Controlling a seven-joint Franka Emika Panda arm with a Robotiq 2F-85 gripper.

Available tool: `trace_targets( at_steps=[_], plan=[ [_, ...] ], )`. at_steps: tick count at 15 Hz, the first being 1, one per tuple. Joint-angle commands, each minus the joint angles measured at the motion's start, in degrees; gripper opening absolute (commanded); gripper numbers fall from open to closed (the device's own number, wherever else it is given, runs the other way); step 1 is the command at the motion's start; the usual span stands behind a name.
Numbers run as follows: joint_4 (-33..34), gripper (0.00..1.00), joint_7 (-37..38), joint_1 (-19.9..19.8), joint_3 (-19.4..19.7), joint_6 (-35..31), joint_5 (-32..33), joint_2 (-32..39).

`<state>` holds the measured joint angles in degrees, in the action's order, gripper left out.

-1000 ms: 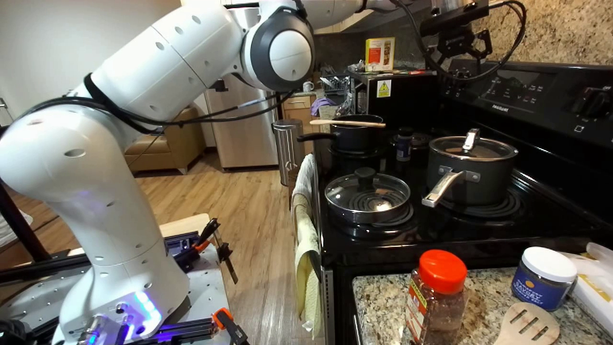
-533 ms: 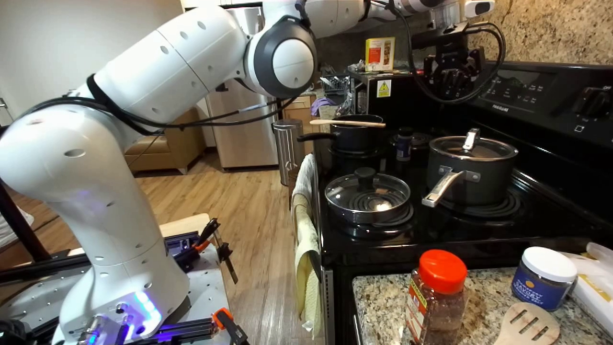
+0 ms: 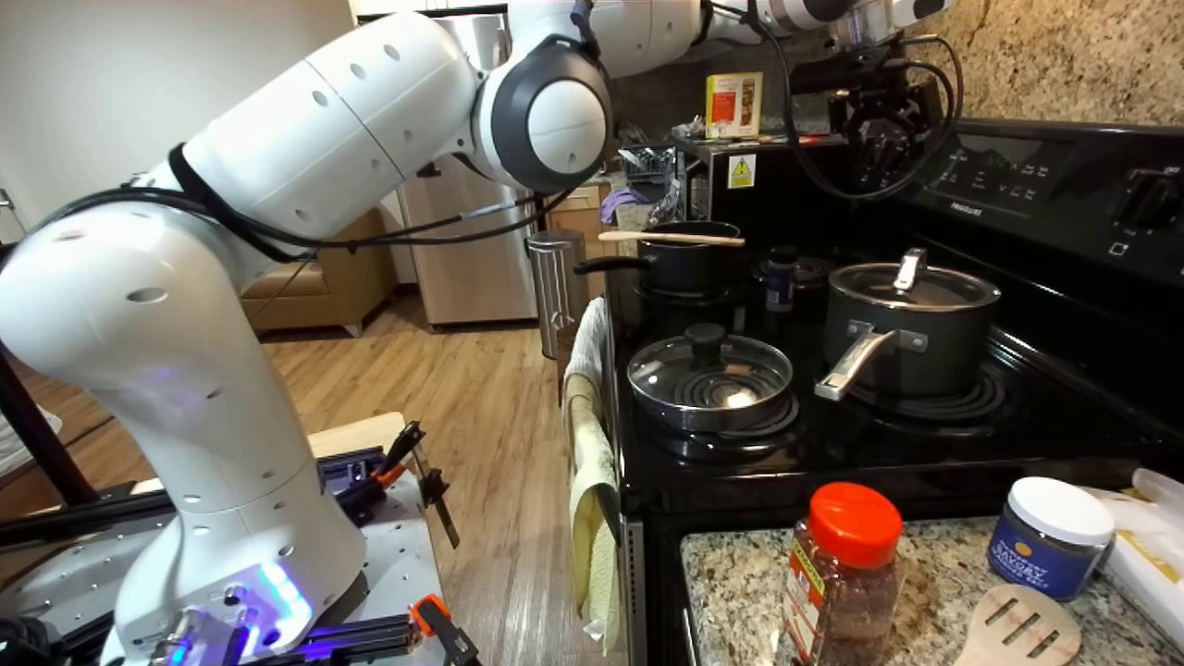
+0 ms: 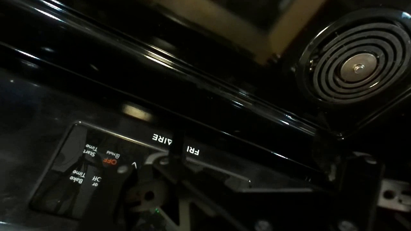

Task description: Move the bottle with the orange lid from the stove and put it on the counter top then remove the wooden spoon from inside the left pot and put it on the pot

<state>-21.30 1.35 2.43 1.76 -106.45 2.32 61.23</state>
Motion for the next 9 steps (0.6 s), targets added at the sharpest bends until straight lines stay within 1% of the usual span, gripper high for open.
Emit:
trace_targets(
  at_steps=[1,6,8,9],
  plan=[
    [-0.52,1.00,-0.04,-0.04,-0.08,-0.23,0.05,-0.34],
    [-0.52,1.00,-0.04,-0.04,-0.08,-0.26,0.05,-0.33],
    [-0.72,1.00,-0.58,-0.01,-0.06,1.80,0.14,-0.93],
    [0.91,1.00,0.53,-0.04,-0.15,3.26,-0.24,1.97]
  ],
)
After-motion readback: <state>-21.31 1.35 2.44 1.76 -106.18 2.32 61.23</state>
